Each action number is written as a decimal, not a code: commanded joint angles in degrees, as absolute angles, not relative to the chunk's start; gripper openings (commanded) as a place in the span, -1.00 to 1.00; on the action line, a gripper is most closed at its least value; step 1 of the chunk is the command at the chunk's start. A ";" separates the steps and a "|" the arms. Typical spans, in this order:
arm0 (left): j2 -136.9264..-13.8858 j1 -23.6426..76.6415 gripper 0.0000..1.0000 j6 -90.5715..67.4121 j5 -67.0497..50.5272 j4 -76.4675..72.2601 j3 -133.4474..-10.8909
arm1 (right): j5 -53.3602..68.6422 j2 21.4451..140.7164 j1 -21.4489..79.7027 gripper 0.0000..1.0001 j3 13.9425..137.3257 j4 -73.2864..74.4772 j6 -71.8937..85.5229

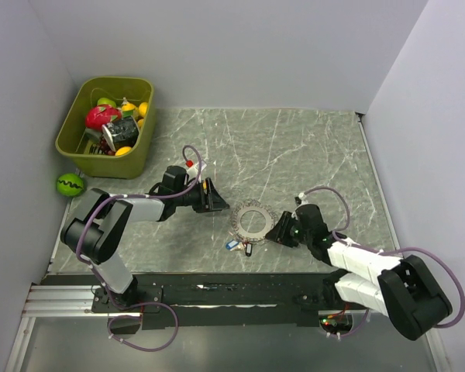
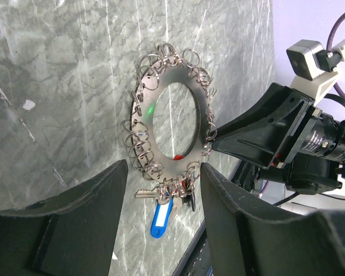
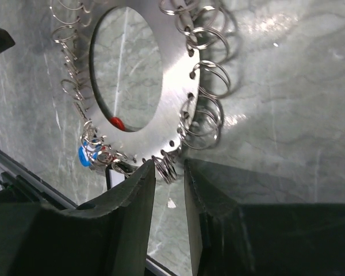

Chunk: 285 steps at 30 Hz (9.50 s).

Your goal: Put the keys on the keyring

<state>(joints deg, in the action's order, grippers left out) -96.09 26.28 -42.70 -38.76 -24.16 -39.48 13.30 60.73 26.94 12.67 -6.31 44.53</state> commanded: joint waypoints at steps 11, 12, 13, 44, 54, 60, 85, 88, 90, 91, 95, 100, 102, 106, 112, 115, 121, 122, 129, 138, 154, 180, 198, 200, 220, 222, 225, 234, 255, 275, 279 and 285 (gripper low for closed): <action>-95.62 26.54 0.19 -42.36 -39.46 -25.14 -39.55 | 14.33 60.57 26.37 -0.60 12.04 -8.09 43.85; -95.62 26.54 0.19 -42.45 -39.46 -25.22 -39.55 | 13.72 59.43 26.37 -0.60 11.61 -7.74 43.86; -95.71 26.54 0.19 -42.63 -39.55 -25.31 -39.55 | 13.36 56.98 26.45 -0.61 11.34 -6.95 43.86; -94.22 27.16 0.21 -40.78 -39.37 -23.29 -41.75 | 15.46 66.00 26.28 -0.40 12.39 -11.25 40.17; -93.87 27.25 0.21 -40.43 -39.29 -23.03 -42.19 | 14.68 57.41 26.28 -0.98 12.13 -7.48 38.85; -92.73 27.25 0.21 -38.41 -39.64 -21.27 -43.68 | 14.68 50.89 26.28 -1.00 17.38 -2.03 31.30; -66.37 27.25 0.23 -28.47 -46.57 -25.47 -43.42 | 52.00 62.31 26.19 -1.00 54.13 5.98 -2.81; -65.13 27.25 0.21 -30.14 -49.39 -29.26 -42.72 | 54.49 62.75 26.19 -1.00 55.72 3.96 -2.12; -64.95 27.25 0.16 -31.11 -50.88 -32.60 -42.45 | 55.54 62.67 26.19 -1.00 55.90 1.33 -1.32; -64.78 27.33 0.14 -32.33 -51.50 -33.74 -42.36 | 56.16 62.67 26.19 -1.00 55.81 0.54 -0.10; -64.69 27.51 0.09 -34.80 -54.23 -39.19 -41.84 | 58.09 62.58 26.19 -1.00 55.02 -4.13 3.34; -66.00 28.12 0.03 -35.86 -58.79 -41.22 -42.54 | 59.24 62.49 26.19 -1.00 54.49 -7.12 5.27; -66.44 28.82 0.04 -35.42 -59.50 -41.13 -42.45 | 59.50 62.31 26.19 -1.00 54.32 -7.21 5.19; -67.50 29.62 0.02 -35.59 -61.60 -41.92 -42.63 | 59.42 62.58 26.19 -1.00 54.41 -7.82 5.27; -69.34 30.50 0.03 -35.86 -62.67 -42.19 -43.15 | 60.20 62.75 26.10 -1.00 54.40 -9.31 6.24; -70.31 30.85 0.07 -36.82 -62.84 -45.07 -42.89 | 61.08 63.10 26.19 -1.00 54.32 -9.93 6.85; -71.02 30.94 0.08 -39.46 -61.79 -49.65 -42.80 | 62.14 63.81 26.10 -1.00 54.32 -10.11 6.94; -71.19 31.02 0.09 -39.46 -61.53 -50.27 -42.98 | 62.14 63.81 26.10 -1.00 54.23 -9.85 6.68; -71.54 31.03 0.08 -41.48 -61.35 -53.52 -43.68 | 61.62 64.25 26.10 -1.00 53.97 -9.32 6.15; -73.12 31.38 0.10 -45.34 -62.84 -58.52 -45.09 | 62.58 65.57 26.19 -1.00 53.88 -10.37 6.77; -74.62 31.55 0.02 -42.63 -61.62 -53.01 -47.20 | 60.65 64.25 26.02 -1.00 52.03 -17.48 11.33; -69.87 31.64 0.04 -28.83 -54.05 -33.57 -46.41 | 60.91 62.23 26.02 -1.00 50.71 -23.11 16.52; -70.40 28.83 0.10 -30.85 -52.82 -35.87 -43.95 | 61.43 61.17 26.10 -1.00 50.89 -24.17 17.23; -70.31 28.39 0.10 -31.02 -52.91 -36.03 -43.51 | 61.78 61.26 26.10 -1.00 51.06 -24.26 17.31; -71.81 28.30 0.13 -45.08 -58.45 -58.36 -40.43 | 61.79 62.23 26.10 -1.00 50.01 -27.51 19.60; -72.07 28.30 0.13 -45.18 -58.54 -58.62 -40.60 | 61.87 62.40 26.10 -1.00 49.92 -27.68 19.77; -72.25 28.48 0.13 -45.35 -58.27 -59.41 -40.69 | 61.87 62.40 26.02 -1.00 49.75 -27.95 19.95; -72.60 29.27 0.18 -45.18 -57.48 -59.68 -41.22 | 61.88 62.40 26.02 -1.00 49.48 -28.48 20.30; -75.85 32.34 -0.45 -46.50 -56.43 -63.28 -43.77 | 61.79 62.14 26.10 -1.00 47.11 -33.57 23.99; -75.32 32.61 -0.98 -48.52 -57.13 -66.97 -43.42 | 60.21 61.35 26.10 -1.00 45.17 -35.51 25.05; -74.71 32.61 -0.71 -46.85 -56.34 -64.26 -43.33 | 60.38 60.74 26.10 -1.00 45.17 -36.38 25.66; -71.20 32.43 0.11 -41.49 -53.53 -56.00 -42.63 | 60.82 60.56 26.02 -1.00 45.44 -36.04 25.66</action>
<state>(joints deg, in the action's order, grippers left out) -74.94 32.23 -45.60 -55.55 -59.46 -41.30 61.52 62.50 25.89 44.82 -31.75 25.71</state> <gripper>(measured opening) 0.508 0.007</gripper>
